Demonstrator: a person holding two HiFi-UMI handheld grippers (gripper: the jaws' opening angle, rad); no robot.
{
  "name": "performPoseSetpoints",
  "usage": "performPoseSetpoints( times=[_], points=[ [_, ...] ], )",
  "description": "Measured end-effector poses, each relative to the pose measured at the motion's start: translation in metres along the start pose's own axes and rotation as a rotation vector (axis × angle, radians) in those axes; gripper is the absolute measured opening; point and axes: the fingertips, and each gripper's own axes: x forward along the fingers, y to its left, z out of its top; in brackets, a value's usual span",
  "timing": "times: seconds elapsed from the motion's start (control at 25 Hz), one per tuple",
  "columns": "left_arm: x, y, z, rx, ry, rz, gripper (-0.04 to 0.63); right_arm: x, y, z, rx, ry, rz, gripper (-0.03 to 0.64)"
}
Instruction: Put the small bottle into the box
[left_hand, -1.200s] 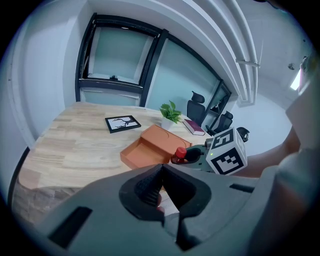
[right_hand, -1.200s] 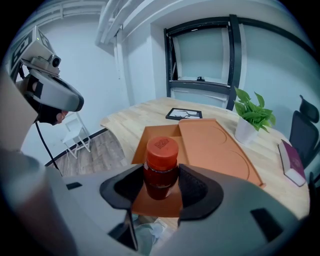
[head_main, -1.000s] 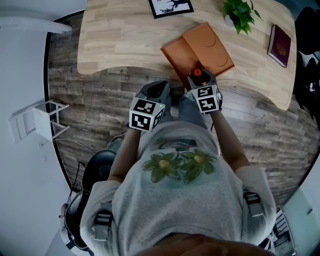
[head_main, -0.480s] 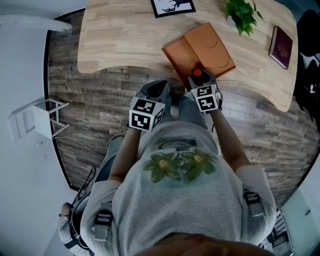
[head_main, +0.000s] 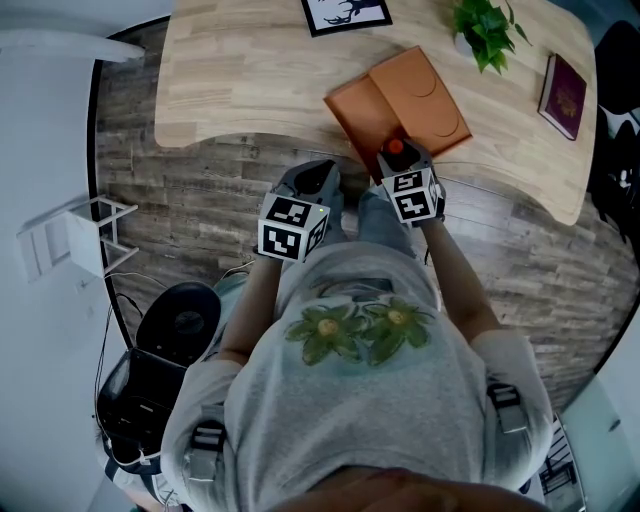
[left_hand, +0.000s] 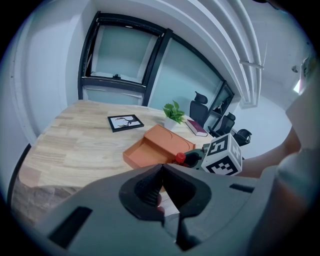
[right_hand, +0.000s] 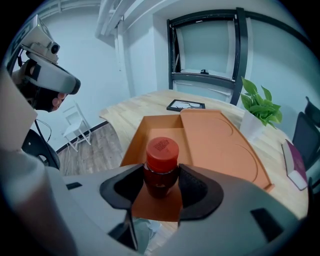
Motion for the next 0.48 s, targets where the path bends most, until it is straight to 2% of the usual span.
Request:
performPoseSetpoints(
  times=[0.48],
  points=[
    [0.0014,-0.0022,0.0009,0.005,-0.001,-0.001,0.008,0.0025,0.0024,-0.0041,-0.055,0.039,-0.007,0.218]
  ],
)
